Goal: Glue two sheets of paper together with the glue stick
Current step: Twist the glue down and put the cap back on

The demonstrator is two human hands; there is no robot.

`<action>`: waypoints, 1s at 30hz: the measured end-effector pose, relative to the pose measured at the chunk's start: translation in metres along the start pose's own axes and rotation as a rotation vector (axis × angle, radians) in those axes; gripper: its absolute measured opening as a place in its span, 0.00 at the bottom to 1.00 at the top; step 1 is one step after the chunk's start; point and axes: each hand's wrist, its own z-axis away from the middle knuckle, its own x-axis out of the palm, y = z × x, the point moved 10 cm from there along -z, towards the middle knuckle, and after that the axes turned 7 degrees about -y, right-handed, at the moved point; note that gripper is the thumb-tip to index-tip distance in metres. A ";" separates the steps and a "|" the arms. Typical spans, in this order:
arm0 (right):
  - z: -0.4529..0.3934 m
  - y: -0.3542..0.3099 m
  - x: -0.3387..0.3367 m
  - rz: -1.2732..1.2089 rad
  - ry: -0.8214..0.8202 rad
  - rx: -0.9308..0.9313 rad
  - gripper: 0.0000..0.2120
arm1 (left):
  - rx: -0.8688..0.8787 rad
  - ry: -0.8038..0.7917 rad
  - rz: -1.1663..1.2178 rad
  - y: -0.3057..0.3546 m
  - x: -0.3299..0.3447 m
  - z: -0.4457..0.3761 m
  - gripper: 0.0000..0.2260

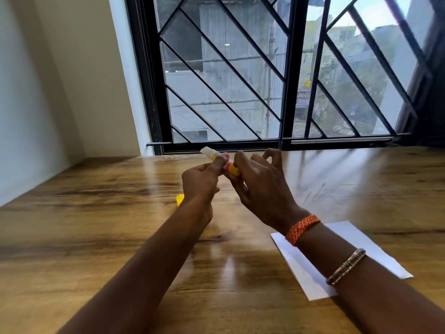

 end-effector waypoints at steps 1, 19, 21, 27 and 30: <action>0.000 -0.001 0.001 0.004 -0.009 -0.008 0.10 | 0.008 -0.008 -0.016 0.000 0.001 0.000 0.07; 0.008 0.025 0.020 -0.533 -0.063 0.209 0.06 | -0.013 -0.038 -0.011 -0.003 0.001 0.000 0.07; 0.006 0.017 0.011 -0.300 -0.025 0.121 0.09 | -0.035 -0.025 -0.021 -0.005 0.000 0.001 0.10; 0.009 0.029 0.008 -0.637 0.054 0.308 0.09 | -0.129 -0.160 0.070 -0.011 0.007 -0.002 0.11; 0.015 0.043 0.015 -0.827 0.038 0.475 0.10 | -0.118 -0.236 0.099 -0.008 0.014 -0.001 0.12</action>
